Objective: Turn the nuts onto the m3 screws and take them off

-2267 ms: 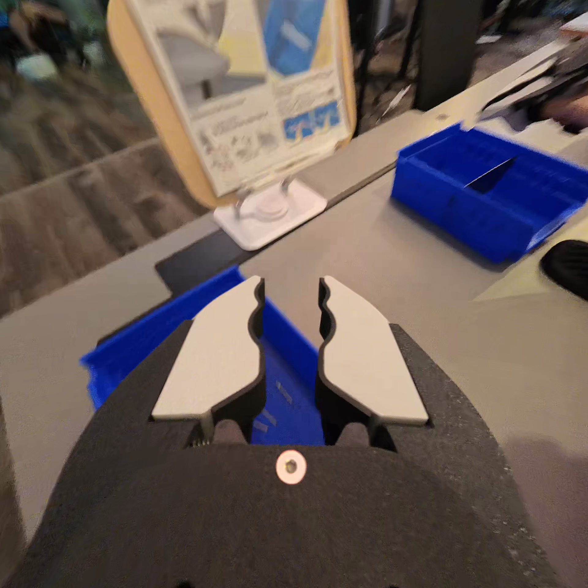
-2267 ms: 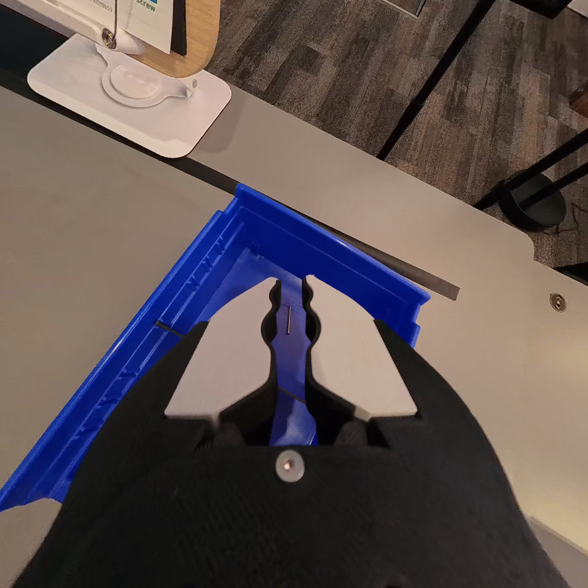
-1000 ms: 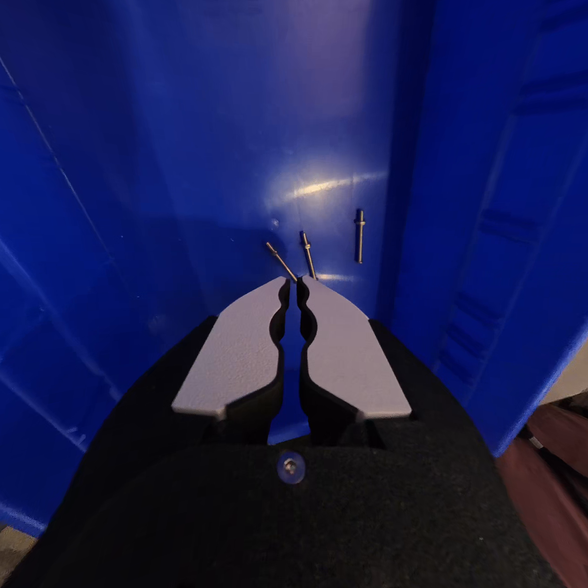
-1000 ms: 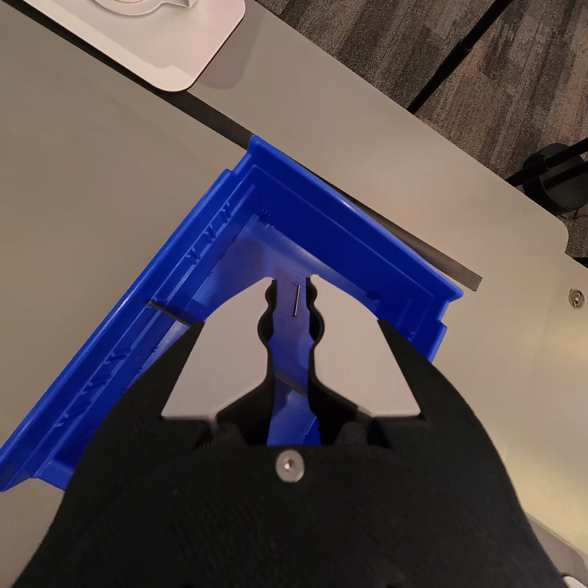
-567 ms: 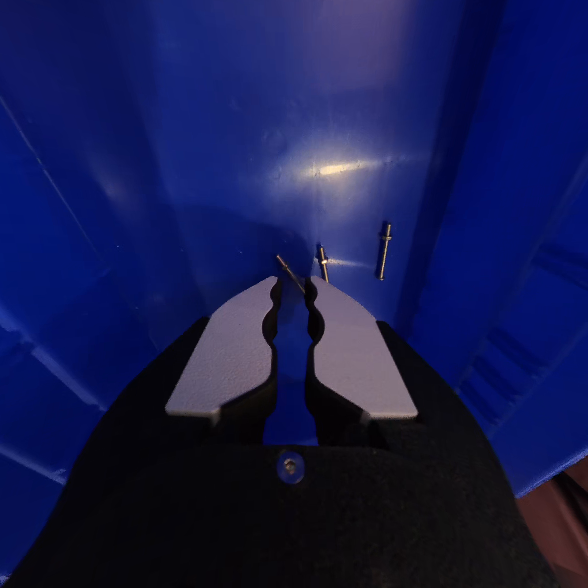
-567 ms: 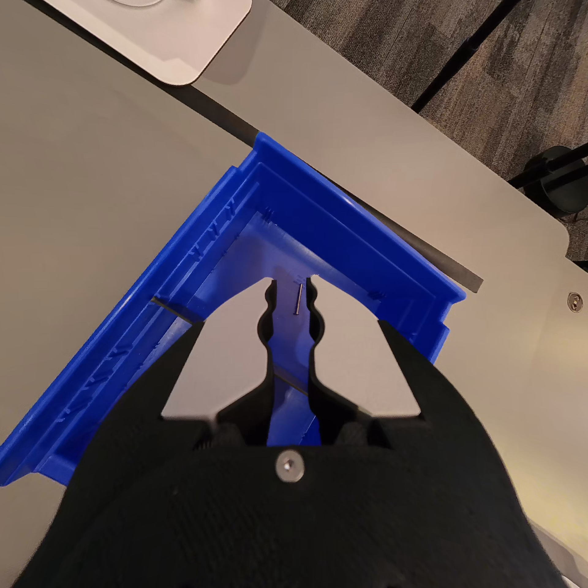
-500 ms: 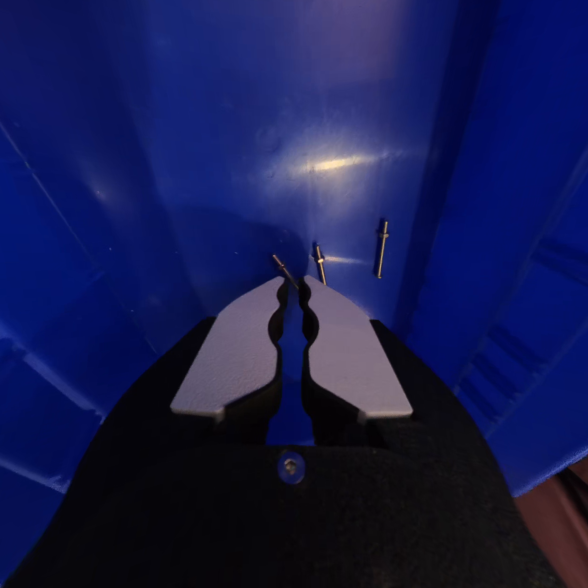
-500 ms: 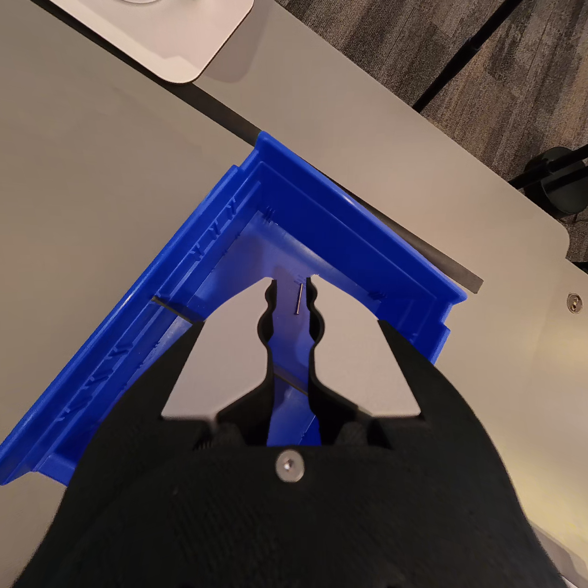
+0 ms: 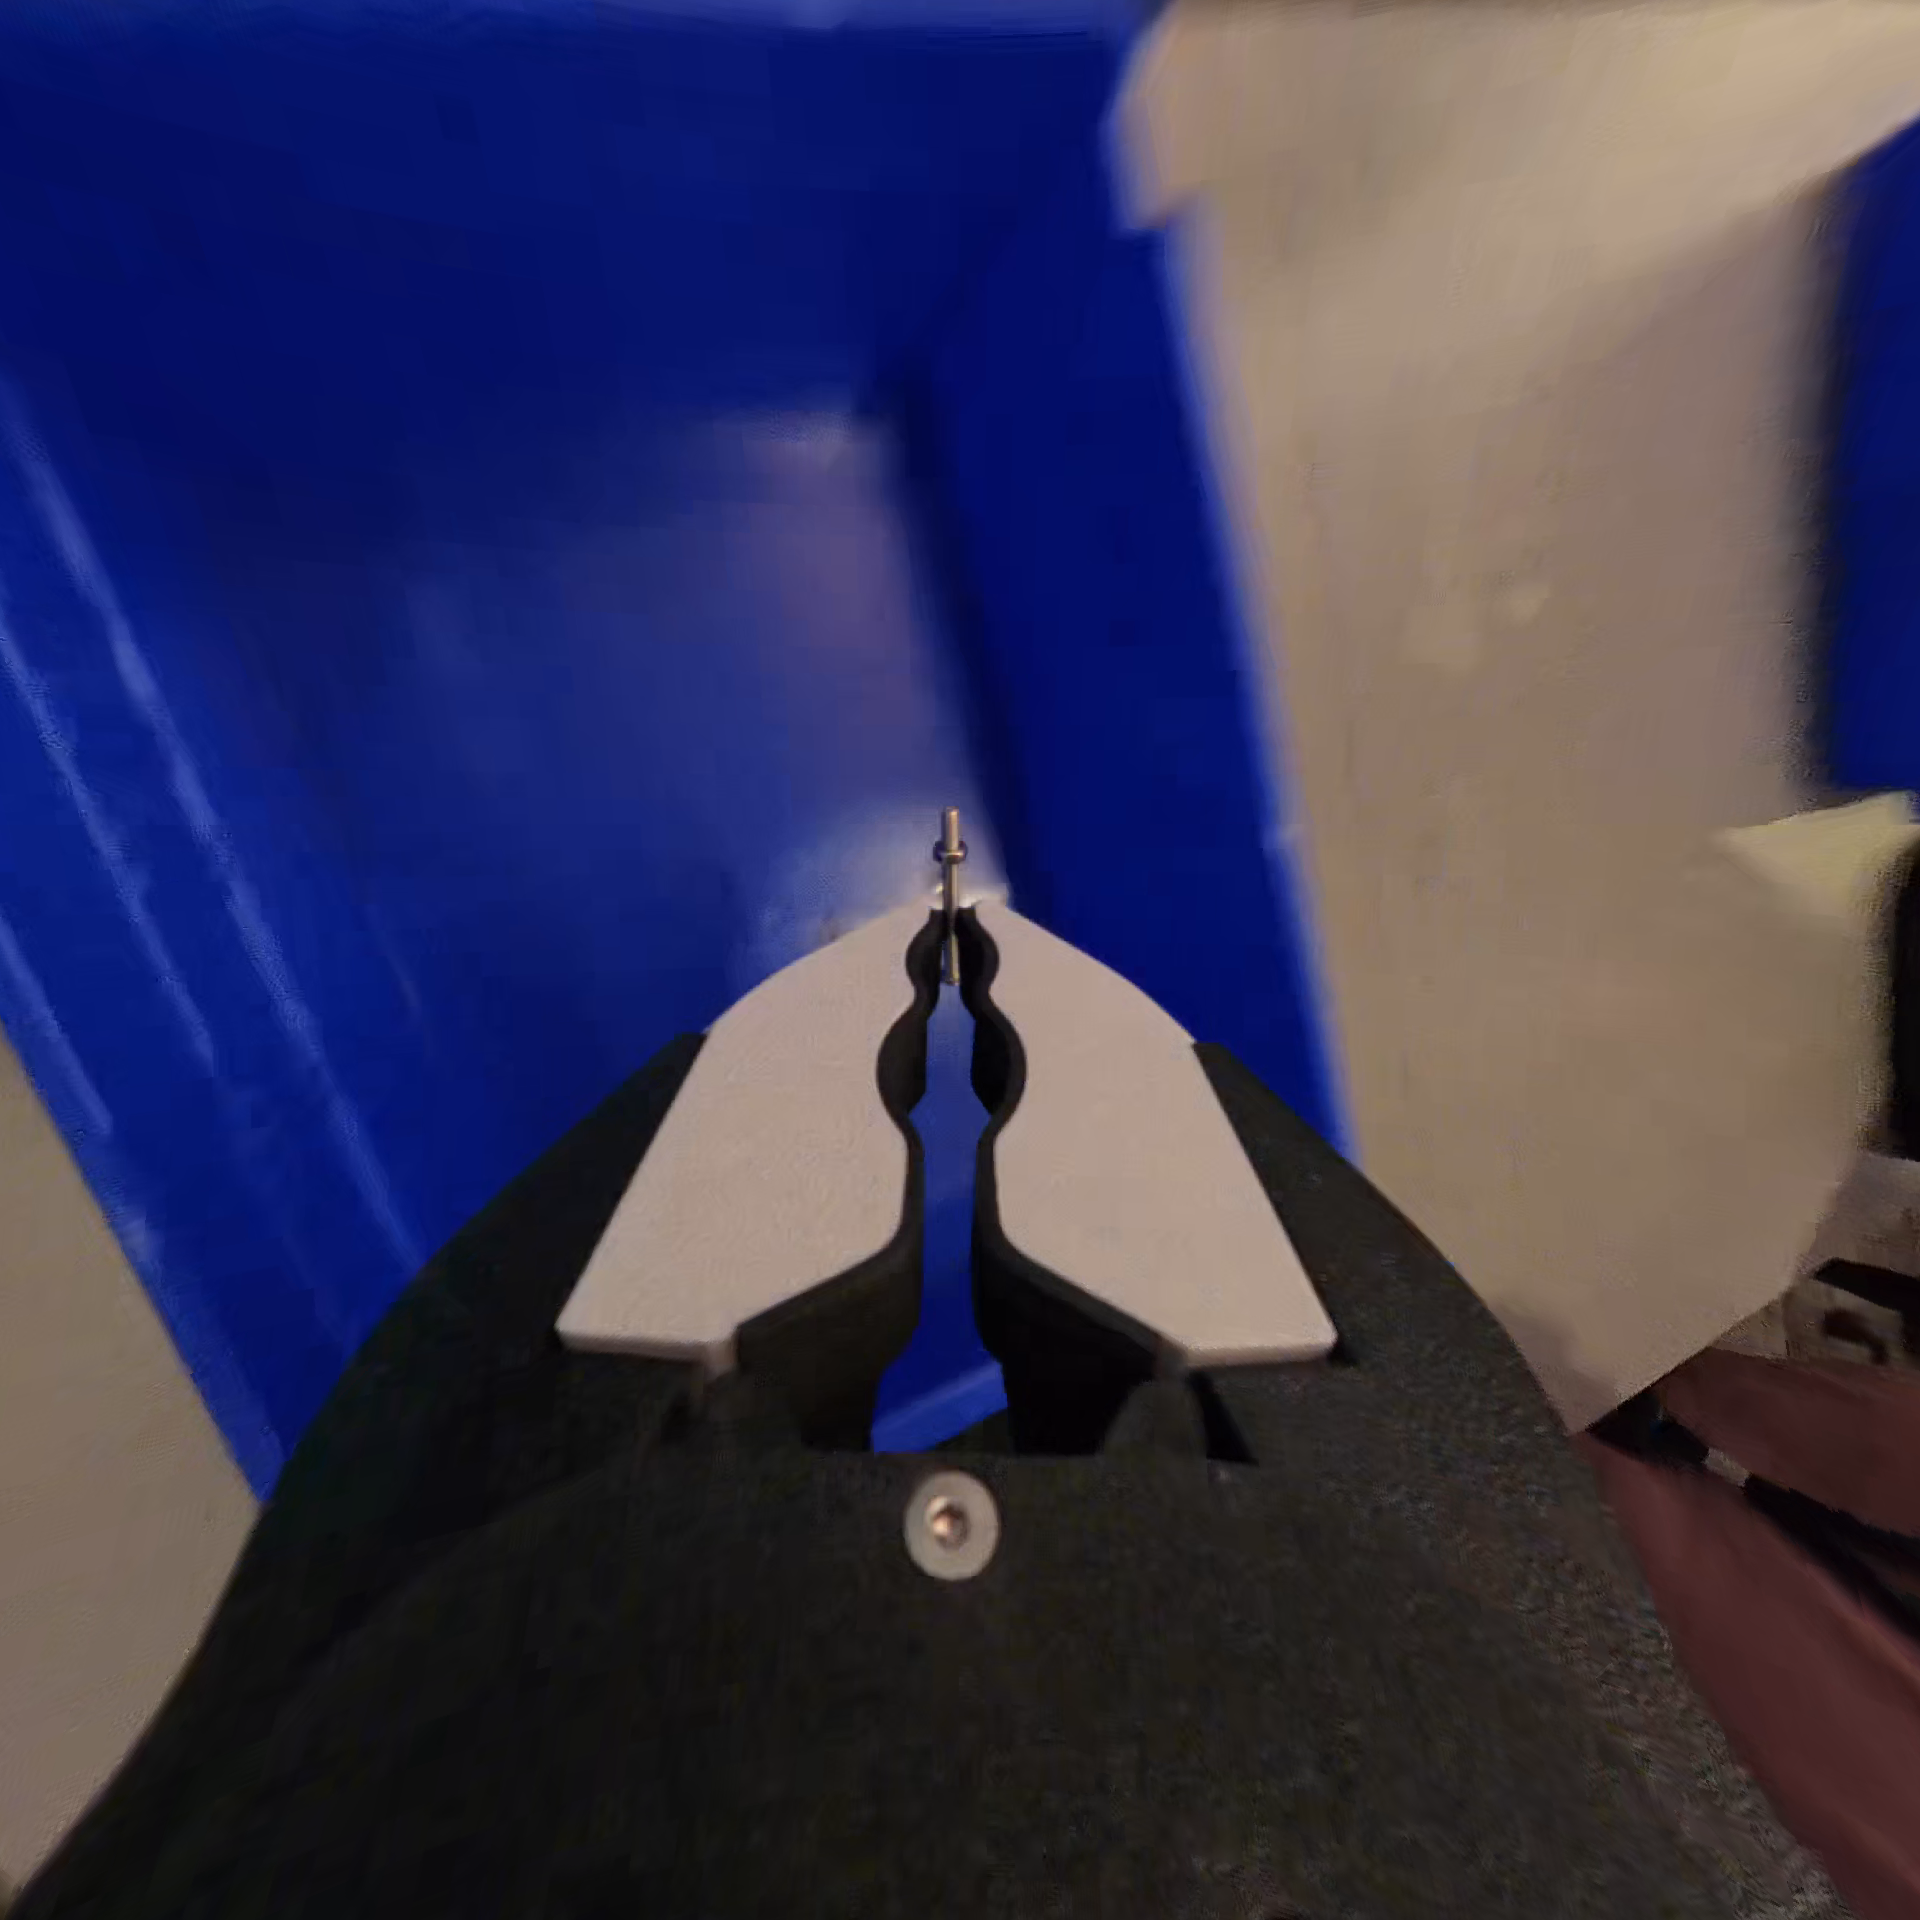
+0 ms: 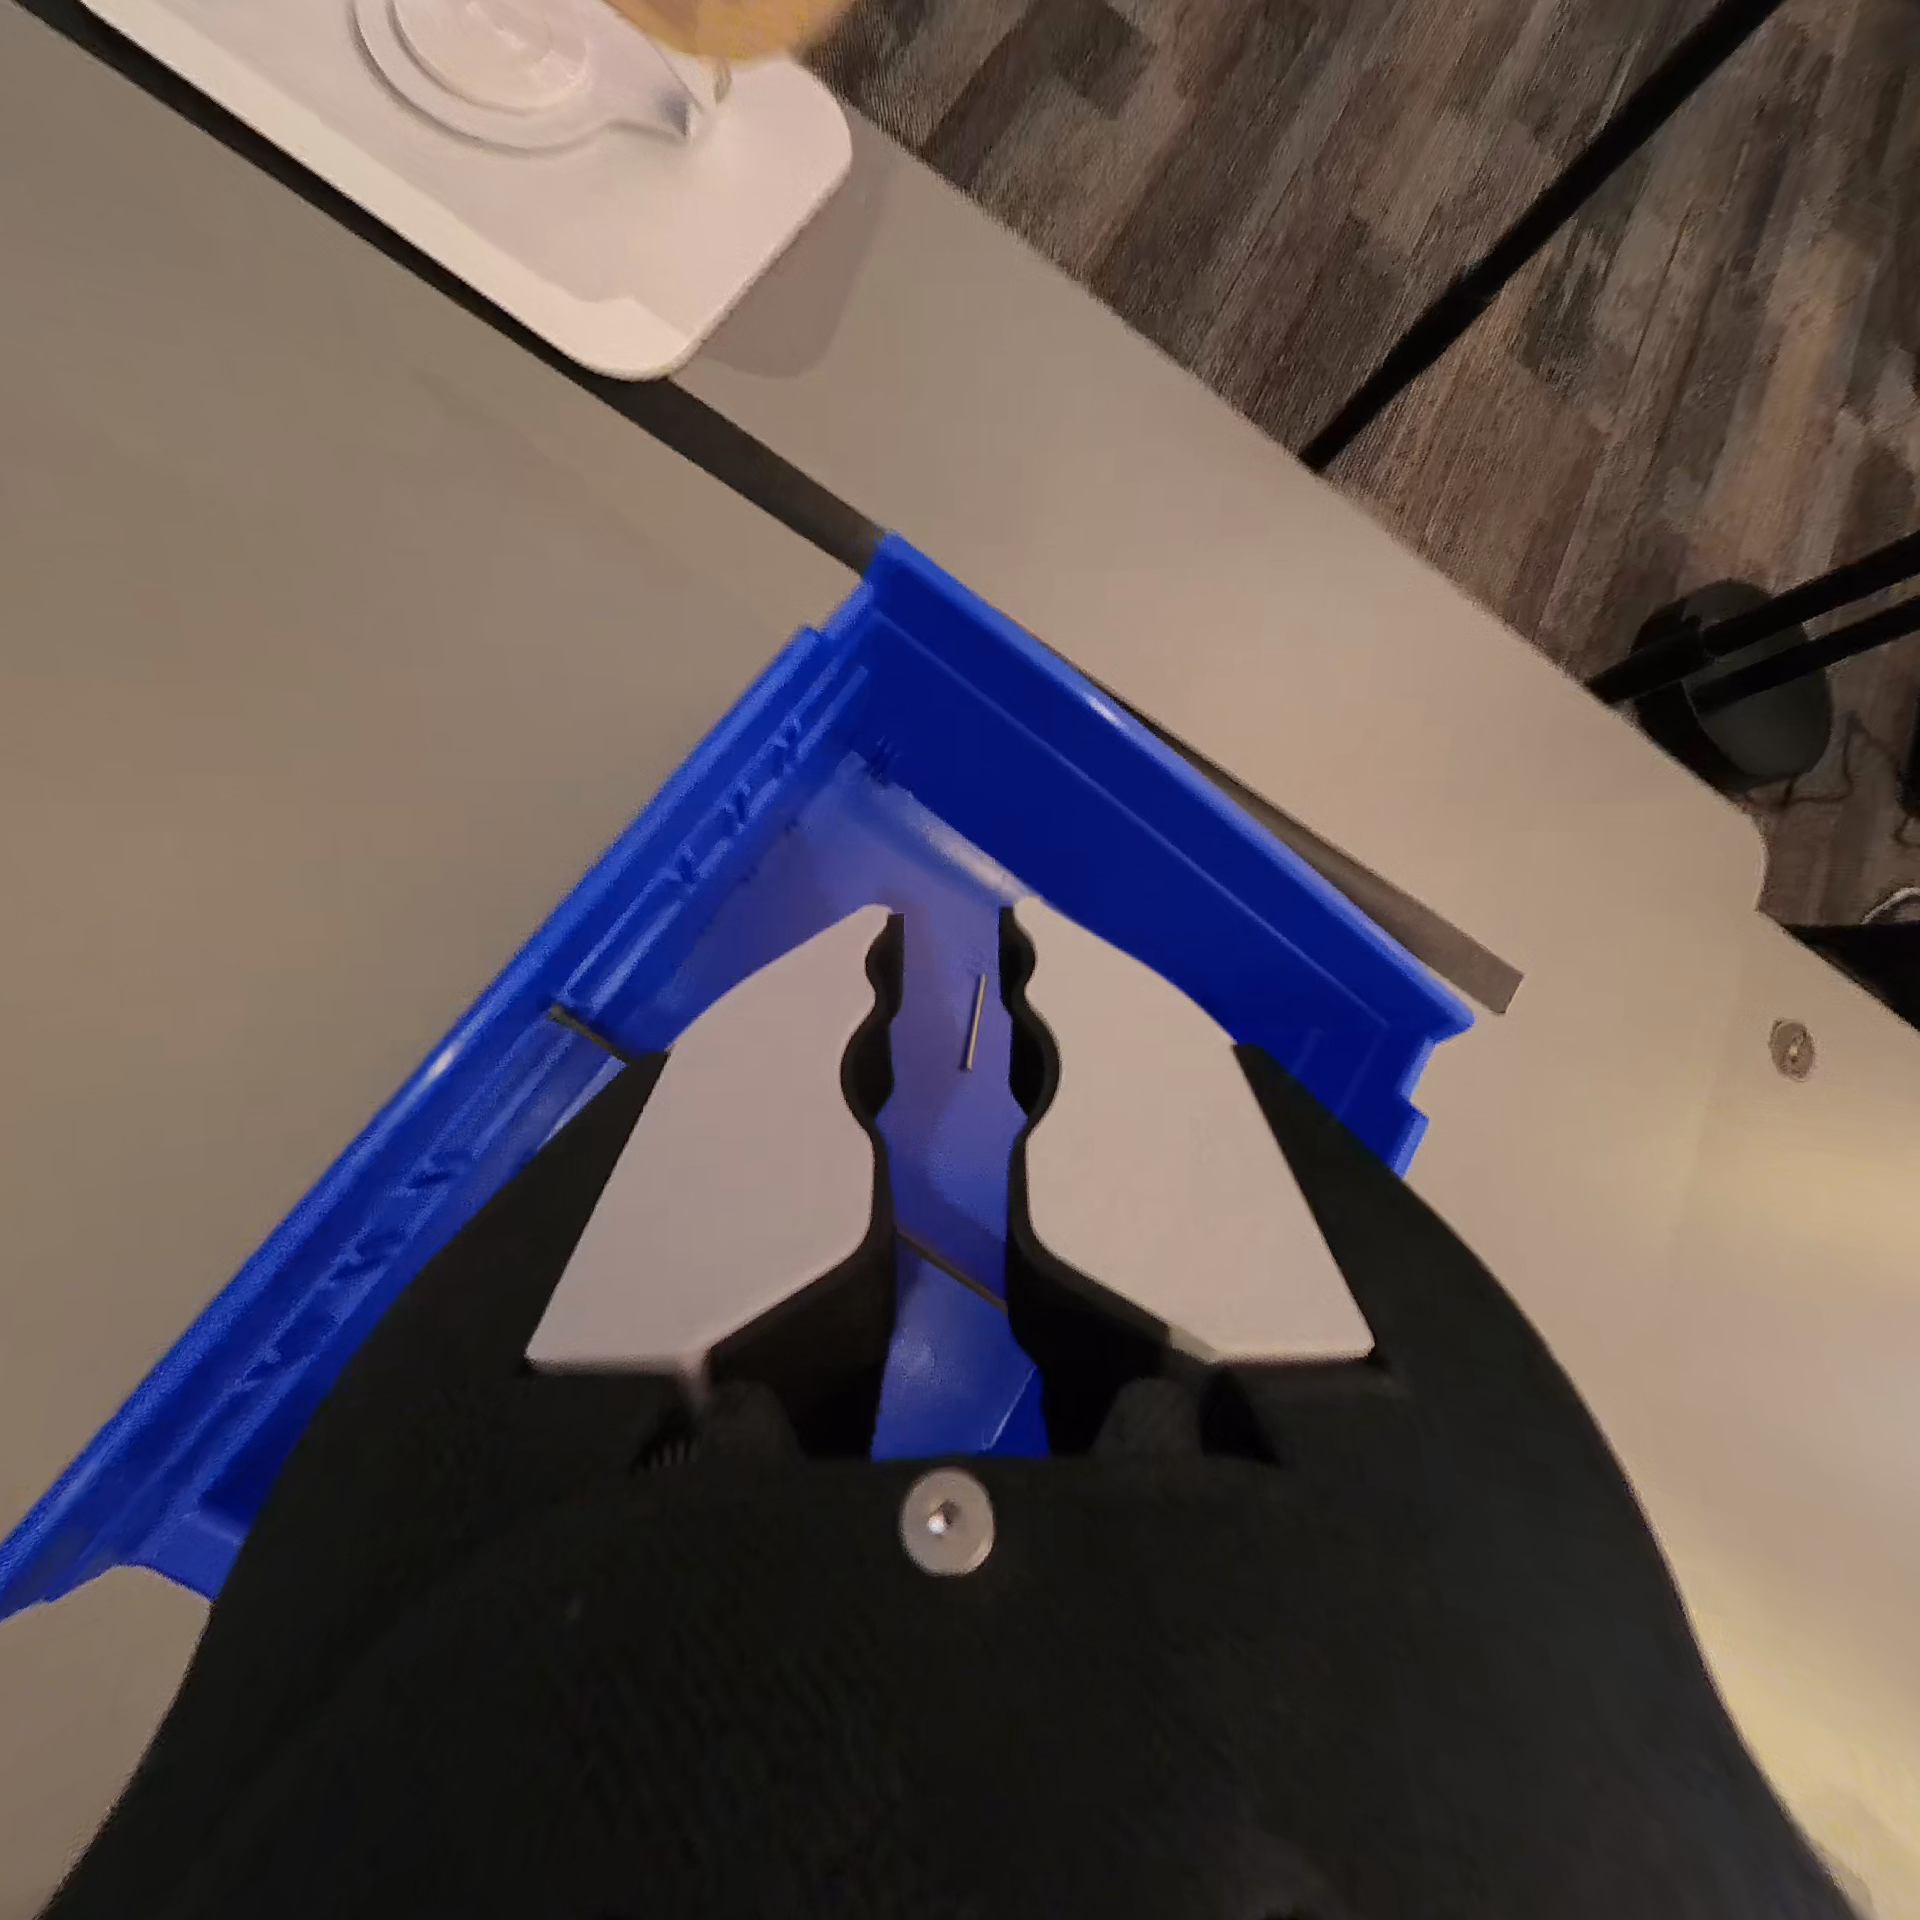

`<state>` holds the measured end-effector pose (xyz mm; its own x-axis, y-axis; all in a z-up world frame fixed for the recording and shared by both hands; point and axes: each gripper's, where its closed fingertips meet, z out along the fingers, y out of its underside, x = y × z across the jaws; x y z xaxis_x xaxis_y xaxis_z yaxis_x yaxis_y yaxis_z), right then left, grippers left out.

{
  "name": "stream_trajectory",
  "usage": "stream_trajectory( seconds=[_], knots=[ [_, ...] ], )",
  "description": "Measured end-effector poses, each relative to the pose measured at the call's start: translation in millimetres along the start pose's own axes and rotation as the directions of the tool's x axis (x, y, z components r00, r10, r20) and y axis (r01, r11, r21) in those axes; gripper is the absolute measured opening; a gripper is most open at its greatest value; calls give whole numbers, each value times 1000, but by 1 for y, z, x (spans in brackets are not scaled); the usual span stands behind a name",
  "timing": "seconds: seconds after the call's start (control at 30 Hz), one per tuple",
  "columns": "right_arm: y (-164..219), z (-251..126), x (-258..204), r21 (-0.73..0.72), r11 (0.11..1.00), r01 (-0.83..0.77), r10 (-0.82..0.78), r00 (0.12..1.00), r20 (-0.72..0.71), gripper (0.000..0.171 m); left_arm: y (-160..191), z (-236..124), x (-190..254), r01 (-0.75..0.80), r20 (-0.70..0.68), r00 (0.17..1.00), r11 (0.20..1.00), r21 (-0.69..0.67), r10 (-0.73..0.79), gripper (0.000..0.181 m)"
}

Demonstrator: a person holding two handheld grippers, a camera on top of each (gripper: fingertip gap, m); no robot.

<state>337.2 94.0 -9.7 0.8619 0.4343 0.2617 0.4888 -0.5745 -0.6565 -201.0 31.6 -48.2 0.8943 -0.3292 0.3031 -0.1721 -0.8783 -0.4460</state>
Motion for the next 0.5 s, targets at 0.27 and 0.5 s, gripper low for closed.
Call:
stream_trajectory(
  seconds=[0.27,0.5],
  knots=[
    [-111,-106,-159,597,793,-122,-305,769,562,18,-49,-57,227,-325,-466,644,769,551,606,2],
    [-130,-171,-245,665,666,-336,-486,480,730,18,-24,-23,309,-390,-592,445,740,547,672,2]
  ],
)
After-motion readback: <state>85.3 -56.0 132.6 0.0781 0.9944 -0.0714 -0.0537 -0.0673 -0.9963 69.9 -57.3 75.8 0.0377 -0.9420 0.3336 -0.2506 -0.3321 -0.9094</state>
